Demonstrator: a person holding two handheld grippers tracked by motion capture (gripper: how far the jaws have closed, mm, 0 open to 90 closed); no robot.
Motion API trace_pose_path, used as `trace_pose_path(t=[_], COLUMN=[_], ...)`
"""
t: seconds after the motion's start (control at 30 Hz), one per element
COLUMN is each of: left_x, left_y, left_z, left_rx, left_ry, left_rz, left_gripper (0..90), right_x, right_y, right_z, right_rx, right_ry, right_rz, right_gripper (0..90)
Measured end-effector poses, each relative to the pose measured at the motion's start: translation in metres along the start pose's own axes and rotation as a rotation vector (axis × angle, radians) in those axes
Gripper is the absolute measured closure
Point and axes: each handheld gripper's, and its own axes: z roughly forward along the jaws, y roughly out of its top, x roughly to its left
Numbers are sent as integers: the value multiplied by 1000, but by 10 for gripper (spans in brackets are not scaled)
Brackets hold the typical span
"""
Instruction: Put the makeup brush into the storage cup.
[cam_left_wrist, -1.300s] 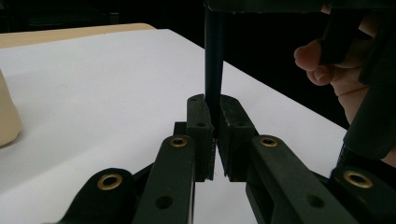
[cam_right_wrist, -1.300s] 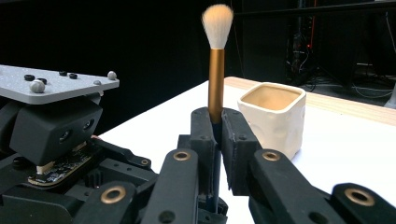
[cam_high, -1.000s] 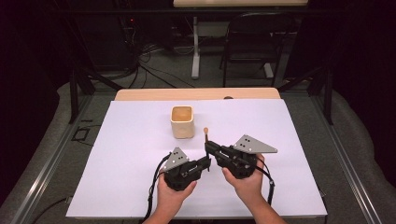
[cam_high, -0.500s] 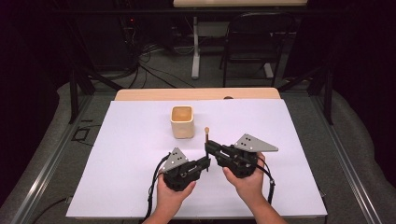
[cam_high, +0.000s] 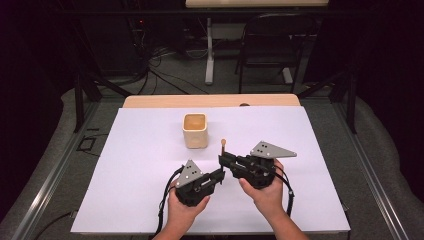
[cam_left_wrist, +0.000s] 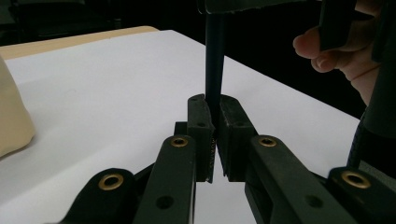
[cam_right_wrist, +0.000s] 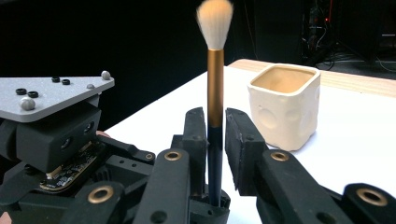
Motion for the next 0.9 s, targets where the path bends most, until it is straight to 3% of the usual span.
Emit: trace_pose_path(t=[0.27,0.33,0.37,0.83,0.9], left_x=[0,-1,0,-1,-2], left_y=[-1,-2,-2,-4,-4], left_z=[1,1,1,2,3], left_rx=[4,5,7,18,12], left_ry=[-5,17,-4,-1,18], left_rz=[12,14,16,25,26], left_gripper=[843,843,843,843,843], right_x=[1,1,1,0,0], right_y=[0,1,1,2,2], right_z=[0,0,0,-2,-3], right_rx=[4,6,10,2,2], right_ry=[-10,-13,-14,-21,-19], right_rz=[-3,-8,-8,-1,3], right_gripper=[802,805,807,815,815])
